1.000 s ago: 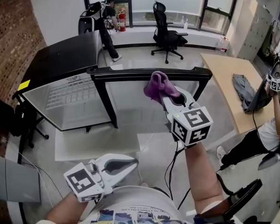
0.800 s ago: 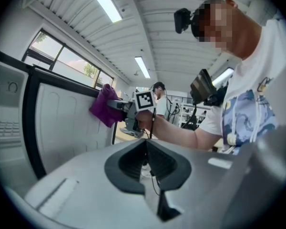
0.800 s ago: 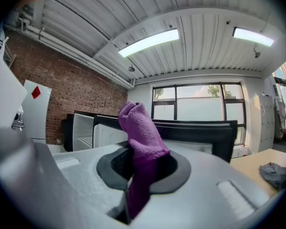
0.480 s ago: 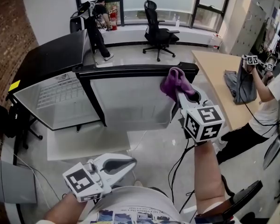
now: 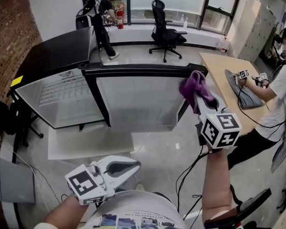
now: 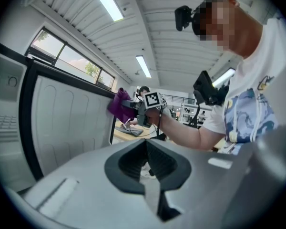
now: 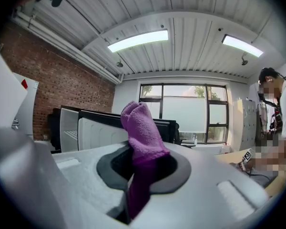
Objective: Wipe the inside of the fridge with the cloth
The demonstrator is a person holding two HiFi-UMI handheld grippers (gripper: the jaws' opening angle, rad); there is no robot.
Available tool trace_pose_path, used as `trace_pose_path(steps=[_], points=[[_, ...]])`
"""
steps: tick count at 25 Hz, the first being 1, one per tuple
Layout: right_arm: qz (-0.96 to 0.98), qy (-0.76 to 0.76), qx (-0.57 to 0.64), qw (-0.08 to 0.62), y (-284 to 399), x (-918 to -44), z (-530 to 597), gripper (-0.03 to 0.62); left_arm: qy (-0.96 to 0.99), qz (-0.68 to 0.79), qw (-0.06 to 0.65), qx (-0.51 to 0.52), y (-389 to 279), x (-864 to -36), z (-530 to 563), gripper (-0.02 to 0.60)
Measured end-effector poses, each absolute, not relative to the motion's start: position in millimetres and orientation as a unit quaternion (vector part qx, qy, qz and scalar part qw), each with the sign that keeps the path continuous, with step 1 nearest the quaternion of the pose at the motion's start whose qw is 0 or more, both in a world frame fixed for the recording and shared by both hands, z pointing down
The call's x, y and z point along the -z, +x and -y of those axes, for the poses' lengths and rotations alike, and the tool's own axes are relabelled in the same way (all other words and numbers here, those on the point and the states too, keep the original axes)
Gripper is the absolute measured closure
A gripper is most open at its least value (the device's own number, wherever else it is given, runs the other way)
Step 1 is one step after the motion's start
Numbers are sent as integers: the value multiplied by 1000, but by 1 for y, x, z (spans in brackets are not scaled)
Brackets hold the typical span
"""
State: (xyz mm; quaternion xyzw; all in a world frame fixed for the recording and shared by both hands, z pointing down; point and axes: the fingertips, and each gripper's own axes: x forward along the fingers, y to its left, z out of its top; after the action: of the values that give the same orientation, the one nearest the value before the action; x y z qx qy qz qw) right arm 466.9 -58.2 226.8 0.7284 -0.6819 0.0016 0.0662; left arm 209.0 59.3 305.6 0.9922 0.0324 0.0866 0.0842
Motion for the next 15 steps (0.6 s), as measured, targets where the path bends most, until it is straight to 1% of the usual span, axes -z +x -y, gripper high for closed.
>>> trace_pose_path(steps=[3,9,15], points=[[704,707,0,69,440,-228,59,542,992,-32,87,-87,206,-308,-57,575],[775,628,-15,63,357,-236,82,542,991,-19,92,-92,192,-310,-49,575],[829,553,-23,85,272,-259,121,542,991,2,95,-95,167,-308,-41,575]])
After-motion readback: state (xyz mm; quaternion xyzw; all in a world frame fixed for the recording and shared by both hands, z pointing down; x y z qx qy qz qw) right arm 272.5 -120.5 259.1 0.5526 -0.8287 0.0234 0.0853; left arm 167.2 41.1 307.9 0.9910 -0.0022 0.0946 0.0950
